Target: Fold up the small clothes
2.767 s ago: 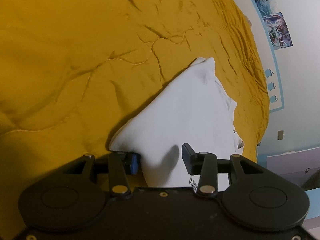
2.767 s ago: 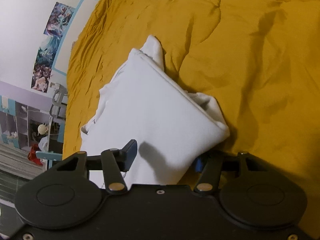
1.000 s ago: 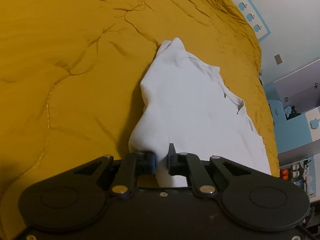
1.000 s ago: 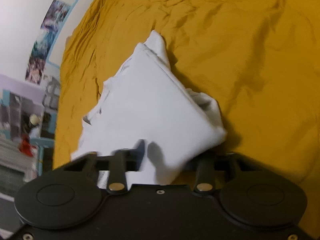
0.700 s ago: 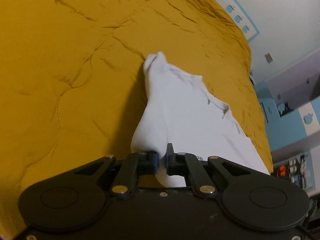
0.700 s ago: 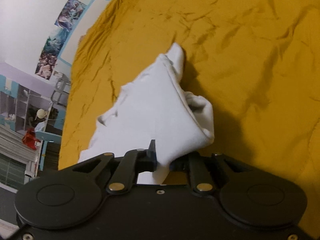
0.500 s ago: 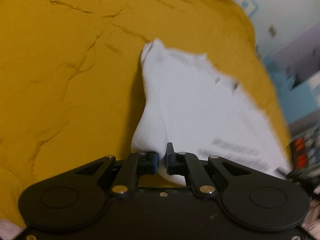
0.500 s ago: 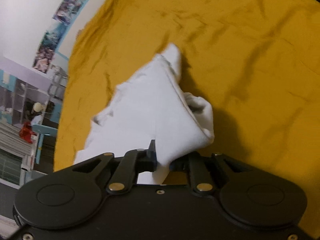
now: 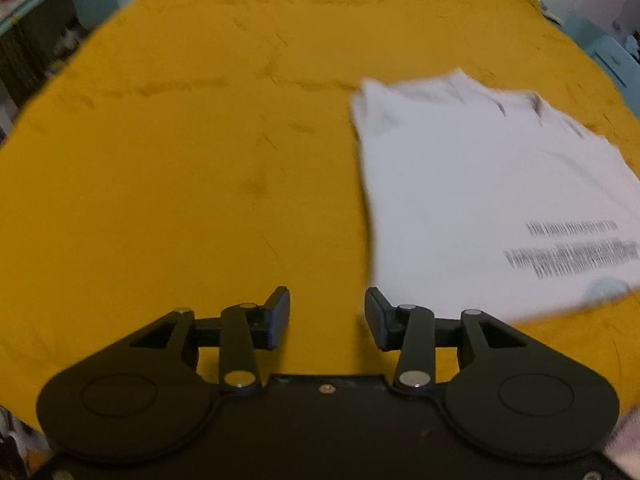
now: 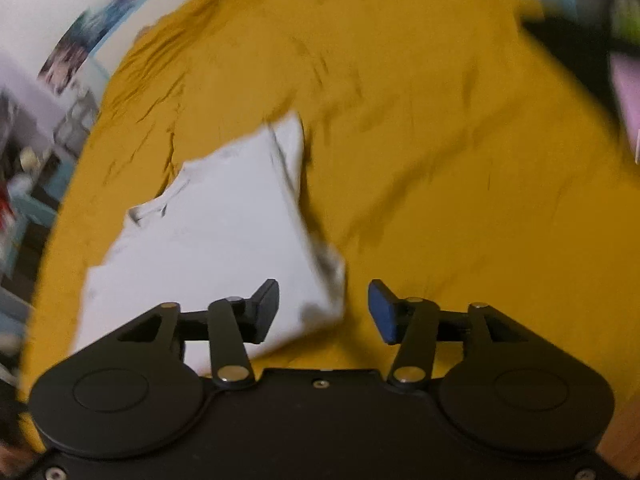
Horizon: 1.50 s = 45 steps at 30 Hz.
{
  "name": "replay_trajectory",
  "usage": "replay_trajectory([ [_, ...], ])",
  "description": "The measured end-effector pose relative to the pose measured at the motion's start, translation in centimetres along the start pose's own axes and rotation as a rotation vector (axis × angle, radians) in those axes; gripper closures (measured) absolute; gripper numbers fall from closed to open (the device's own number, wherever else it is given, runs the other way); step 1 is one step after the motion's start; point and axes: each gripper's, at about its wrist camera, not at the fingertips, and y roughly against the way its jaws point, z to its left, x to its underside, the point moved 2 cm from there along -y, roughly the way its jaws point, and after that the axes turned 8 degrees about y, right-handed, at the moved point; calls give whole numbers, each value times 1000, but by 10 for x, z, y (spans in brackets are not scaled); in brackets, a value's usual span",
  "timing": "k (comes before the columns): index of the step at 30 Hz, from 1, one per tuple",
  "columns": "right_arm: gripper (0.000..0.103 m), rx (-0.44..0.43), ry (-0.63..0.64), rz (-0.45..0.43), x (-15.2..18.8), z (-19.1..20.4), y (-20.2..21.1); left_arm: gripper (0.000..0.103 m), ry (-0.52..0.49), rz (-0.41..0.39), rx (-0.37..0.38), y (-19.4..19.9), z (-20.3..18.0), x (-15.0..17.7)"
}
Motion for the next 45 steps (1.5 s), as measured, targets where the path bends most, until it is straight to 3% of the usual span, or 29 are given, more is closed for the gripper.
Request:
replay_trajectory([
  [4,50,-20,121,-89,-36,22,-26,59,46,-64,89,-16,-4,-44],
  [7,50,-18,202,-97,-55,41,-70,59,70,-96,141,-47,-18,-75],
  [12,50,-16,217,-49,-74,52,-132,58,63,-76,113,-99,-49,-112],
  [16,50,-18,215,-12,-79,57,-151,58,-10,-66,36,-121,-71,-127],
  [20,50,15,250,28,-78,60,-161,68,-5,-32,84,-138,-82,-137],
  [21,57,14,256,36,-77,60,-163,84,-2,-29,92,-140,-84,-138],
  [22,77,16,258,39,-77,61,-164,92,-9,-29,88,-141,-86,-138],
  [24,93,22,266,45,-77,60,-165,95,-15,-35,99,-140,-87,-138],
  [26,96,17,251,19,-78,59,-159,96,-11,-49,102,-140,-85,-140],
  [31,98,43,235,-72,-84,60,-136,96,60,-107,168,-124,-79,-149],
  [35,99,82,204,-69,-82,48,-140,96,33,-99,174,-128,-88,-155],
  [39,99,85,117,-9,-72,28,-163,93,-36,-70,100,-154,-99,-151],
  [42,99,86,115,-2,-68,26,-169,76,-87,-59,21,-169,-101,-146],
  [45,92,77,124,4,-69,28,-165,74,-104,-70,14,-163,-102,-145],
])
